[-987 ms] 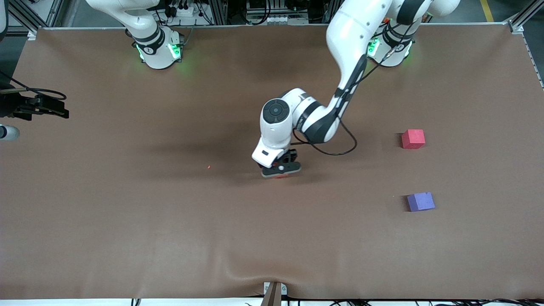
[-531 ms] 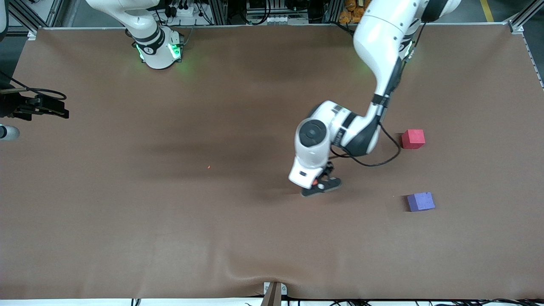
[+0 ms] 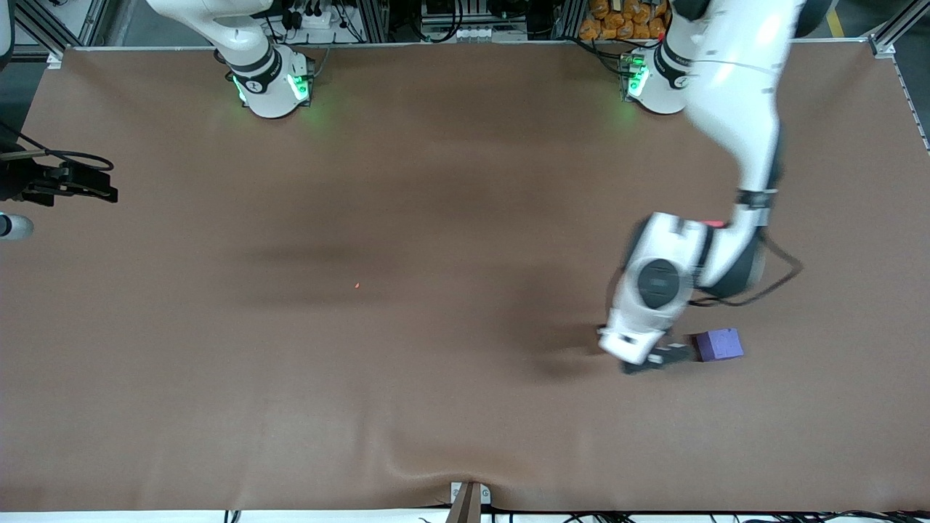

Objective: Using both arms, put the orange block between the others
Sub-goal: 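Carry the orange cube with the left gripper between pink and purple cubes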

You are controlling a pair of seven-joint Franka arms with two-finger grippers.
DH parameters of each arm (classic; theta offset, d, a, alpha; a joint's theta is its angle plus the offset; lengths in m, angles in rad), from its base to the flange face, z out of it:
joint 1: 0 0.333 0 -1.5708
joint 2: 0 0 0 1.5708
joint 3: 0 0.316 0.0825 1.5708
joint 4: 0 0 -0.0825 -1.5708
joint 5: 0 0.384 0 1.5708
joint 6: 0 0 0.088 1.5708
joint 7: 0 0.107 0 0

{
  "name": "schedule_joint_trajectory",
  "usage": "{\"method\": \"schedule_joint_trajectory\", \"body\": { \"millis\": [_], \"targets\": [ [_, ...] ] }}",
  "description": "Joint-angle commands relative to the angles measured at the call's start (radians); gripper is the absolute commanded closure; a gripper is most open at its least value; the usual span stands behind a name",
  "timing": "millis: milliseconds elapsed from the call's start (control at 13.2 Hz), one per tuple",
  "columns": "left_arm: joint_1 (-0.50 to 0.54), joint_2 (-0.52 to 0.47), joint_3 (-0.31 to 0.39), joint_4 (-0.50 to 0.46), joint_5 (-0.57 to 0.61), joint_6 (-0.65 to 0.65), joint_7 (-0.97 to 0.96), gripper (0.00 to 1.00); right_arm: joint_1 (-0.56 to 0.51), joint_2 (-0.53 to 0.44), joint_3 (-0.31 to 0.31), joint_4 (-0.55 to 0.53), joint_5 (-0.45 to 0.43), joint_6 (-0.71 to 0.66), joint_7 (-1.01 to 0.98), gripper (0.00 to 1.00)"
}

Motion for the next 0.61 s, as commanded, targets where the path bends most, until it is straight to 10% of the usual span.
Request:
{"method": "schedule_joint_trajectory", "body": {
  "millis": [0,531],
  "targets": [
    [0.102,-0.143,-0.026,-0.173,0.015,-0.006,0.143,1.0,0.007,-0.003,-0.003,0.009,-0.022,-0.003,-0.002,0.0],
    [0.425,-0.332,-0.237,-0.43,-0.007,0.011,0.348,1.0,0.008,-0.003,-0.002,0.01,-0.019,-0.004,-0.002,0.0]
  ]
}}
